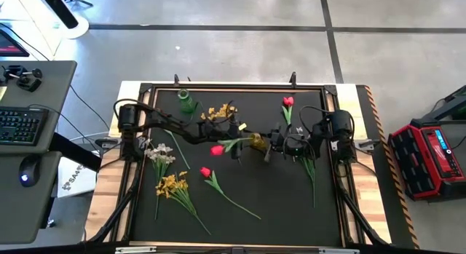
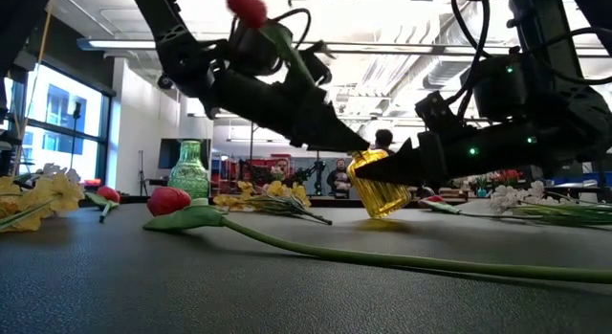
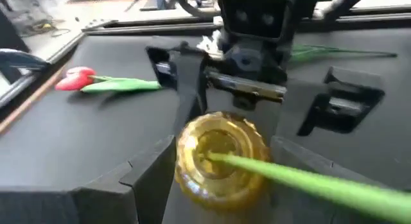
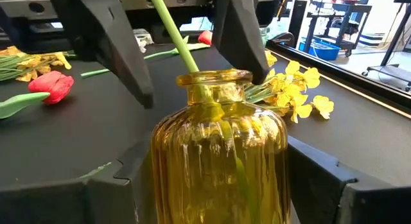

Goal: Sort flowers into vase by color
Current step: Adjust the yellow vase, then put the right white flowers into the green vase

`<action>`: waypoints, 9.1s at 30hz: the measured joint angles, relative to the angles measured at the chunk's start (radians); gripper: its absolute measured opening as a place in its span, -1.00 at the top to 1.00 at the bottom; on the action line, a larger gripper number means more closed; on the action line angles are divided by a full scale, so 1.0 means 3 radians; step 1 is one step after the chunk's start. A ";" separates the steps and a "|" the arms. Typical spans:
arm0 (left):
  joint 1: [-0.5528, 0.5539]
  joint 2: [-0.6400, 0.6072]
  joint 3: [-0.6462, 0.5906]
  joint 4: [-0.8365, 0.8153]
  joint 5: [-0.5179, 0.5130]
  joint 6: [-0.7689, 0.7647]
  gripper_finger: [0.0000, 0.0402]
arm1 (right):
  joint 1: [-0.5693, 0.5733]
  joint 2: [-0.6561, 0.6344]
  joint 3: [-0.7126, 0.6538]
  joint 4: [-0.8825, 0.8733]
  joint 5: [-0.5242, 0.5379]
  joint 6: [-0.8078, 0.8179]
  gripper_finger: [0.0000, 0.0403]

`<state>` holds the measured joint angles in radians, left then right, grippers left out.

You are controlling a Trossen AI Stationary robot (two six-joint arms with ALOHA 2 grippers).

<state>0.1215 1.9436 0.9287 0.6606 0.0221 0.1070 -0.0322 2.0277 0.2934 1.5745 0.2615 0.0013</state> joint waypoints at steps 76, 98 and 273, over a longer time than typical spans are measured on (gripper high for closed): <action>0.0683 0.0642 0.3210 -0.4172 0.0013 0.0698 -0.30 | 0.0701 -0.2944 -0.0103 -0.4880 0.0890 0.1662 -0.61; 0.0535 -0.0570 0.2006 -0.4493 -0.0326 -0.0002 -0.30 | 0.1004 -0.2948 -0.0103 -0.4955 0.0940 0.1925 -0.61; -0.1362 -0.0629 -0.0166 0.0726 -0.0312 0.0293 0.79 | 0.1335 -0.1784 0.1224 -0.2302 -0.0259 -0.0155 0.96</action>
<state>-0.2871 1.7550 0.8787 0.8783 -0.0715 0.1950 0.3683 1.4925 0.6605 0.8839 0.1837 -0.0450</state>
